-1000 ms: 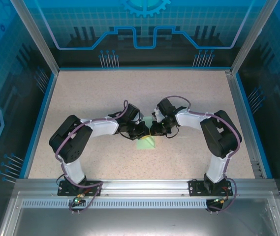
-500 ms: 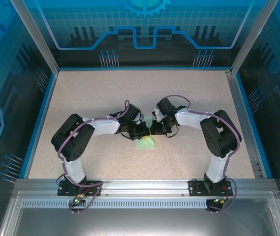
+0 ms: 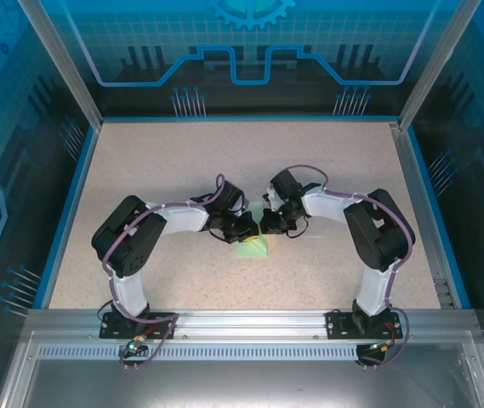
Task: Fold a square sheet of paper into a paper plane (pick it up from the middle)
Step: Fold the triangle a second time at the center of the table.
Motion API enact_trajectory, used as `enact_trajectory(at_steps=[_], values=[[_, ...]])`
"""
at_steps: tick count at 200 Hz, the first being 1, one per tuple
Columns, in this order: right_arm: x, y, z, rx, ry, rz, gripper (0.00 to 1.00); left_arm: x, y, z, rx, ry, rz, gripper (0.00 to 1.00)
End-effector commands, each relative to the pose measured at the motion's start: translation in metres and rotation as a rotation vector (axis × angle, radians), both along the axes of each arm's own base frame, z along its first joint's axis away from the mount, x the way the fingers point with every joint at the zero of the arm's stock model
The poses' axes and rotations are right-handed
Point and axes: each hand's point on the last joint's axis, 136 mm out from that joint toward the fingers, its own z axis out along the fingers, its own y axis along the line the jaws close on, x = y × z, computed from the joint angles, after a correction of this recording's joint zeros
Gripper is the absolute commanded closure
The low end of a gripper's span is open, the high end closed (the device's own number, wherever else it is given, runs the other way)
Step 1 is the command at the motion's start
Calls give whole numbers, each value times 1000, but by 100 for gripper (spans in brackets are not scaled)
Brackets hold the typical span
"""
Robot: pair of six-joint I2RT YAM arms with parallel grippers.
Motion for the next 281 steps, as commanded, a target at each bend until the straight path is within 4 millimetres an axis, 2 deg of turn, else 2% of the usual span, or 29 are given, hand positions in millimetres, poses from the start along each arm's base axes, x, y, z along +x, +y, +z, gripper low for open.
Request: enact_trajectory(at_steps=[1, 281], values=[[2, 1, -2, -17, 0, 15, 90, -4, -5, -2, 3, 13, -33, 91], [4, -3, -4, -45, 1, 1, 90, -8, -1, -15, 34, 48, -34, 91]])
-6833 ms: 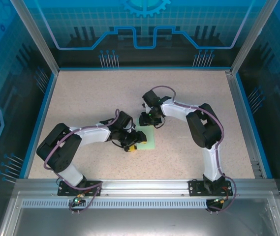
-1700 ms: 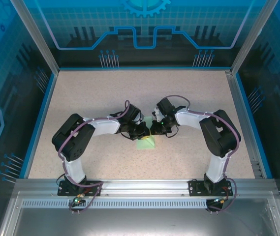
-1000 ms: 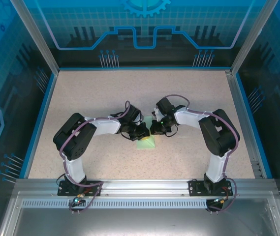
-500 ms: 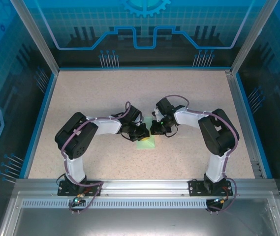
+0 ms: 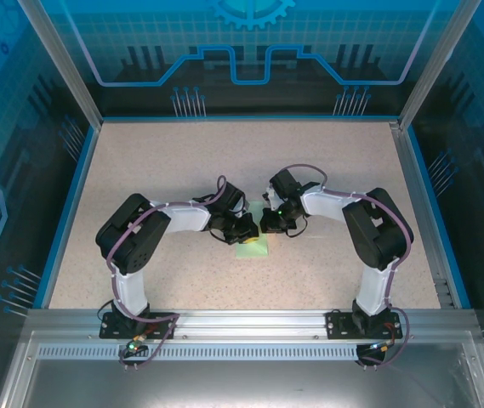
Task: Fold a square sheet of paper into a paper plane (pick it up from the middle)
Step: Fold the triangle a second time at the center of the table.
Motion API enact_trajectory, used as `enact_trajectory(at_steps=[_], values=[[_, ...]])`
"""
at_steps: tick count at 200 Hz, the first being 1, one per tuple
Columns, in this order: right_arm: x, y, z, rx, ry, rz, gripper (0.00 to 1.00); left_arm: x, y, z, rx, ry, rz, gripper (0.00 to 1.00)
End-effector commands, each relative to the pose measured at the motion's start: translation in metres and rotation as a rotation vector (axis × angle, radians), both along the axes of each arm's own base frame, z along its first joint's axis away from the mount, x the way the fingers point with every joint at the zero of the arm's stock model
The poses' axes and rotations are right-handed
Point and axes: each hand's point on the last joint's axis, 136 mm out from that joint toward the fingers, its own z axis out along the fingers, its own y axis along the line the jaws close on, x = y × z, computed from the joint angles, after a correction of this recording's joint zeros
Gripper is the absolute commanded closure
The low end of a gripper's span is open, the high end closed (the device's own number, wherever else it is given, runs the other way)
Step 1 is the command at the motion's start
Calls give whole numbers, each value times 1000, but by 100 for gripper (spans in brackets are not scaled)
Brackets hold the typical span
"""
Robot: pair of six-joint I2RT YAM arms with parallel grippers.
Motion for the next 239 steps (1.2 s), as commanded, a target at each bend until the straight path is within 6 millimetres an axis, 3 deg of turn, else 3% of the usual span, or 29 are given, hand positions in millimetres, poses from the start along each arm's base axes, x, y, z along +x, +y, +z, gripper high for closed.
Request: enact_trajectory(at_steps=[1, 131, 239], values=[[1, -1, 0, -22, 3, 7, 90, -8, -1, -5, 20, 30, -31, 91], [2, -2, 28, 5, -47, -14, 83, -11, 2, -14, 48, 60, -28, 92], [-3, 7, -2, -3, 29, 10, 87, -11, 3, -11, 48, 59, -22, 93]])
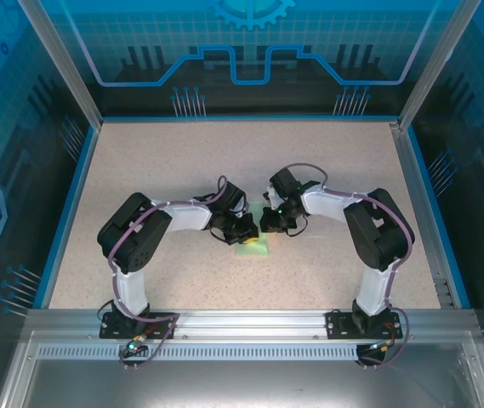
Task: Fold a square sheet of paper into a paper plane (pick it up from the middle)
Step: Fold the triangle a second time at the center of the table.
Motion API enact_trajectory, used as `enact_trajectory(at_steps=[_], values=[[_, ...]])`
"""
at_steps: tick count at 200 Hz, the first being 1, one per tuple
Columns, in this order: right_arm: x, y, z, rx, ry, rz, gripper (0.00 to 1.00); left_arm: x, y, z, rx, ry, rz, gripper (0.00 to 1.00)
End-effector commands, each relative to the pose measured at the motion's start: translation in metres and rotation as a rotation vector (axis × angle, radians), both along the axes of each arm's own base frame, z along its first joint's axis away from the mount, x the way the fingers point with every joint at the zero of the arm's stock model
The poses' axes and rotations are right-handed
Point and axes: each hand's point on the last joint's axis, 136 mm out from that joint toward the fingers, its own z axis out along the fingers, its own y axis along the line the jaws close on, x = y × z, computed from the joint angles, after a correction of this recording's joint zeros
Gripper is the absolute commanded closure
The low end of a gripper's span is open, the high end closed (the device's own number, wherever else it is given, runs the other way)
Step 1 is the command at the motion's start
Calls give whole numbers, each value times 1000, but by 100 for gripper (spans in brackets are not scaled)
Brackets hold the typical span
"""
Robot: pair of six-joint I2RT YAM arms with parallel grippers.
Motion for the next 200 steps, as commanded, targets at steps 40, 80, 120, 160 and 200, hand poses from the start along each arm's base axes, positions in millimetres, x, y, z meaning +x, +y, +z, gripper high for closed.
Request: enact_trajectory(at_steps=[40, 80, 120, 160, 200], values=[[-6, -2, -16, -44, 39, 8, 87, -2, -2, 14, -20, -19, -7, 91], [-9, -8, -21, -75, 41, 3, 88, 13, 3, 25, -46, -73, 51, 89], [-9, -10, -23, -82, 45, 3, 88, 13, 11, 5, 6, -47, 77, 89], [-10, -11, -24, -89, 44, 3, 88, 8, 25, -11, 75, -31, 96, 89], [-11, -14, -28, -106, 51, 3, 88, -3, 36, -30, 109, 5, 112, 90]])
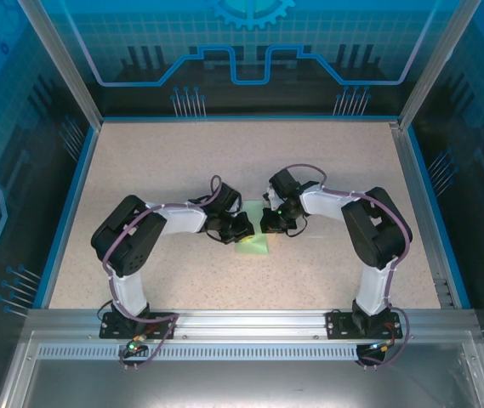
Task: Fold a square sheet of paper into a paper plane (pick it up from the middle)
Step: Fold the triangle a second time at the center of the table.
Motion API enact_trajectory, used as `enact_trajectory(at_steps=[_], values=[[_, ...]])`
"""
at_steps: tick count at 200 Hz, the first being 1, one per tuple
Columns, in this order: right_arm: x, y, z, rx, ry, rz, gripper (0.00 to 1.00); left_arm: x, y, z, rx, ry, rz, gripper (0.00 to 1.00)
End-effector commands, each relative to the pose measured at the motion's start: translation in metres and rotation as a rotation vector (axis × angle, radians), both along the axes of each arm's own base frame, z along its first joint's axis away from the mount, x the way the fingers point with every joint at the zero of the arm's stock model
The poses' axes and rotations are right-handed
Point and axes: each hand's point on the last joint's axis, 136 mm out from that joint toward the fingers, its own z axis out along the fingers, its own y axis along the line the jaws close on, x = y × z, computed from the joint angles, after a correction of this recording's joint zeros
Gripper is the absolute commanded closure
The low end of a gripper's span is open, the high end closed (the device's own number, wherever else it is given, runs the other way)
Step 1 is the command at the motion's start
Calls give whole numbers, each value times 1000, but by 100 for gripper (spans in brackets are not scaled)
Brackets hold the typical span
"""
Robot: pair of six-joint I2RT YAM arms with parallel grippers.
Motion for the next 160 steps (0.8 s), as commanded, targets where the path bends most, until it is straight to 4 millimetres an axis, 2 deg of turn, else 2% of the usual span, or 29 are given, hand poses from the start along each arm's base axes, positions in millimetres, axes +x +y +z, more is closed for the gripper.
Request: enact_trajectory(at_steps=[1, 30, 49, 85, 108, 160], values=[[-11, -13, -23, -91, 44, 6, 88, -13, 19, -29, 73, 64, 33, 90], [-12, -15, -24, -104, 45, 4, 88, -20, 26, -38, 86, 87, 49, 90], [-9, -10, -18, -84, 37, 7, 88, -22, 27, -41, 90, 97, 51, 91], [0, 14, 31, 48, -58, 36, 89, -25, 30, -44, 112, 122, 55, 92], [-15, 18, 49, 52, -112, 79, 89, -26, 31, -45, 123, 141, 60, 92], [-59, 21, 41, 31, -78, 115, 88, -26, 30, -44, 129, 160, 58, 93]])
